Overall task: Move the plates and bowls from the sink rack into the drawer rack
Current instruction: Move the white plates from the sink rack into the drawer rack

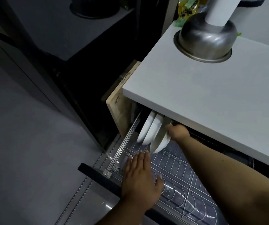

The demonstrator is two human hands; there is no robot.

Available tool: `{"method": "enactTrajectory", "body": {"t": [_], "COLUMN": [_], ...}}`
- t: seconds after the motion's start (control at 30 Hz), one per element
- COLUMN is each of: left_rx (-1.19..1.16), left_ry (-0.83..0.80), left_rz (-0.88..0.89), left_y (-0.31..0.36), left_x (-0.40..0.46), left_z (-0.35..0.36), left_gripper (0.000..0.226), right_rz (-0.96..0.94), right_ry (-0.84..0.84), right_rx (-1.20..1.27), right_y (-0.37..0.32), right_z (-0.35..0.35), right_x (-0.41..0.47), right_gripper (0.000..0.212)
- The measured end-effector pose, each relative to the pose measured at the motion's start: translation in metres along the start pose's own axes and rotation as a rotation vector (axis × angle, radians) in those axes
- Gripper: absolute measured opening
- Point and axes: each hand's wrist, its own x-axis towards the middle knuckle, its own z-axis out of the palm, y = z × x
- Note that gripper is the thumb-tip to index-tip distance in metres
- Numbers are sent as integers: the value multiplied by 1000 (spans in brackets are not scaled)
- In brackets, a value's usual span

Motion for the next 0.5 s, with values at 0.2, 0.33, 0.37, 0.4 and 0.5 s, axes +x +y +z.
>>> {"method": "enactTrajectory", "body": {"t": [0.2, 0.33, 0.37, 0.4, 0.5], "left_rx": [1, 46, 50, 56, 38], "left_ry": [-33, -10, 9, 15, 30], "left_rz": [-19, -24, -23, -25, -17], "left_y": [-1, -2, -2, -3, -3], "left_x": [-2, -1, -1, 0, 0], "left_z": [3, 8, 8, 8, 8], "left_gripper": [82, 77, 77, 77, 78], "right_rz": [-8, -51, -66, -70, -66], "right_ry": [-72, -124, -122, -115, -83], "right_rx": [-130, -235, -248, -260, -260], "right_y": [-11, -19, -20, -19, -19], "right_z": [8, 16, 18, 21, 23], "right_x": [12, 17, 19, 22, 21], "right_gripper": [43, 47, 47, 48, 53]}}
